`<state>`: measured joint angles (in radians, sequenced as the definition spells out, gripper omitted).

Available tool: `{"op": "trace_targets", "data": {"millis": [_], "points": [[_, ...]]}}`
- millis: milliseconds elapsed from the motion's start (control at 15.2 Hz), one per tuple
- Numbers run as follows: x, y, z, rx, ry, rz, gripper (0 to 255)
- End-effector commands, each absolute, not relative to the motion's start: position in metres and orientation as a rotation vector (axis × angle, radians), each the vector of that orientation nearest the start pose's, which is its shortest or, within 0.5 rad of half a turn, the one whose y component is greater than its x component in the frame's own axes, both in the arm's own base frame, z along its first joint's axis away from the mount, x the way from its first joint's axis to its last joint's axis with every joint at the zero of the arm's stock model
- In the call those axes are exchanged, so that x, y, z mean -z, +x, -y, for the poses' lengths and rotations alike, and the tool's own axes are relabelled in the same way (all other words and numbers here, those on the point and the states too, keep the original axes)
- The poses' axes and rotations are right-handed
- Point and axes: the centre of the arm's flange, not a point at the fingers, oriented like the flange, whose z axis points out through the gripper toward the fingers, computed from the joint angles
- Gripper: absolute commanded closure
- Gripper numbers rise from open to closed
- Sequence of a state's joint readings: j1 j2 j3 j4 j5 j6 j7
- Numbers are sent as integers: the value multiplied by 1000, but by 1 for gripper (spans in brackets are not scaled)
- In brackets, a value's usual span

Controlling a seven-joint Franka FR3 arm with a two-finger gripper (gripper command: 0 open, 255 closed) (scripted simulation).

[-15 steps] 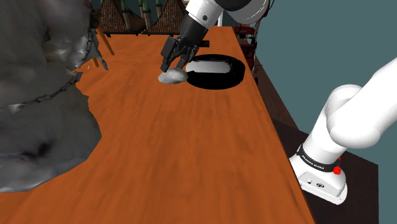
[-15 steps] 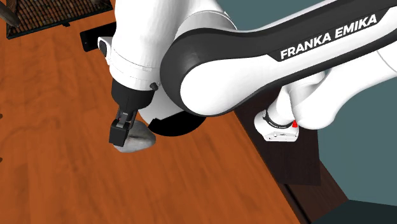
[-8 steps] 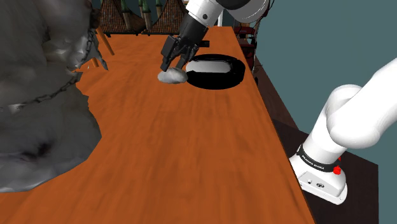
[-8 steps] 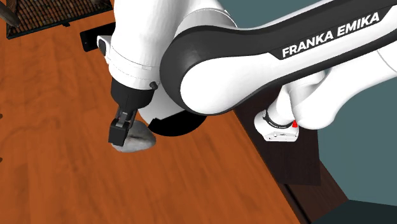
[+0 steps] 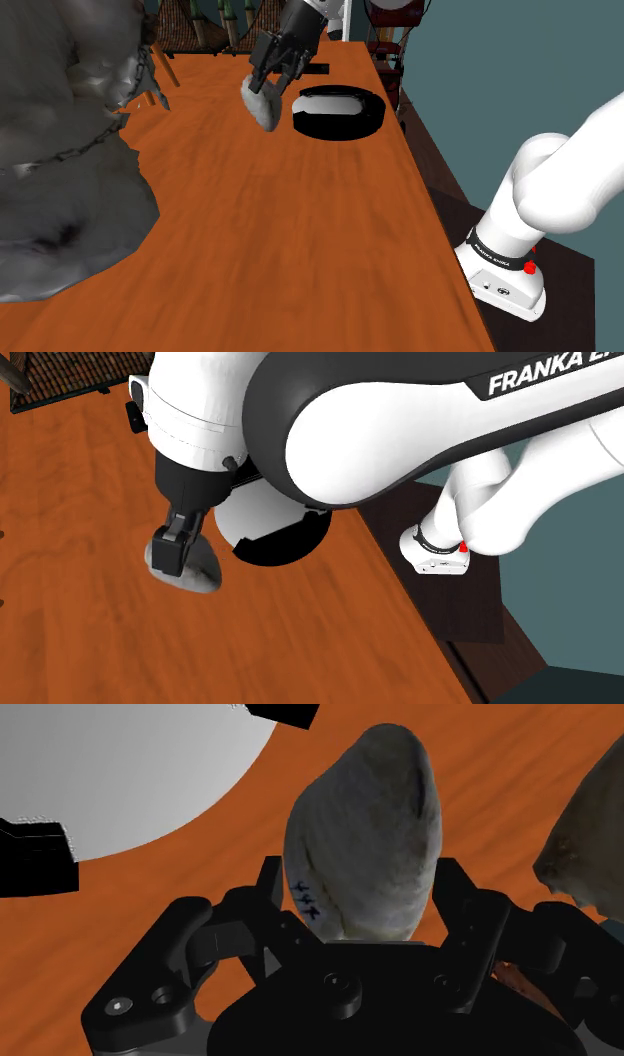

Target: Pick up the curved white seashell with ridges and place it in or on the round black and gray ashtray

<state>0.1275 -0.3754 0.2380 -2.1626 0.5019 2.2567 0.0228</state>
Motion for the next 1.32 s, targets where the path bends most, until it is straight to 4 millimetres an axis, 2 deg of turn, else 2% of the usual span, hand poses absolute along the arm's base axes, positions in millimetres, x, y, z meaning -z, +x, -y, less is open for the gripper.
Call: {"op": "trace_targets", "data": {"millis": [0, 396, 462, 528, 660, 792, 858, 1254], "points": [[-607, 442, -199, 519, -2642, 156, 255], [-639, 442, -199, 519, -2642, 156, 255], [-634, 442, -198, 520, -2642, 156, 255], [-634, 442, -198, 520, -2642, 156, 0], [-629, 462, -243, 405, -2885, 134, 0], [-613, 484, -285, 269, -3123, 107, 0], [-606, 490, -296, 225, -3191, 98, 0], [-574, 495, -295, 225, -3191, 98, 0]]}}
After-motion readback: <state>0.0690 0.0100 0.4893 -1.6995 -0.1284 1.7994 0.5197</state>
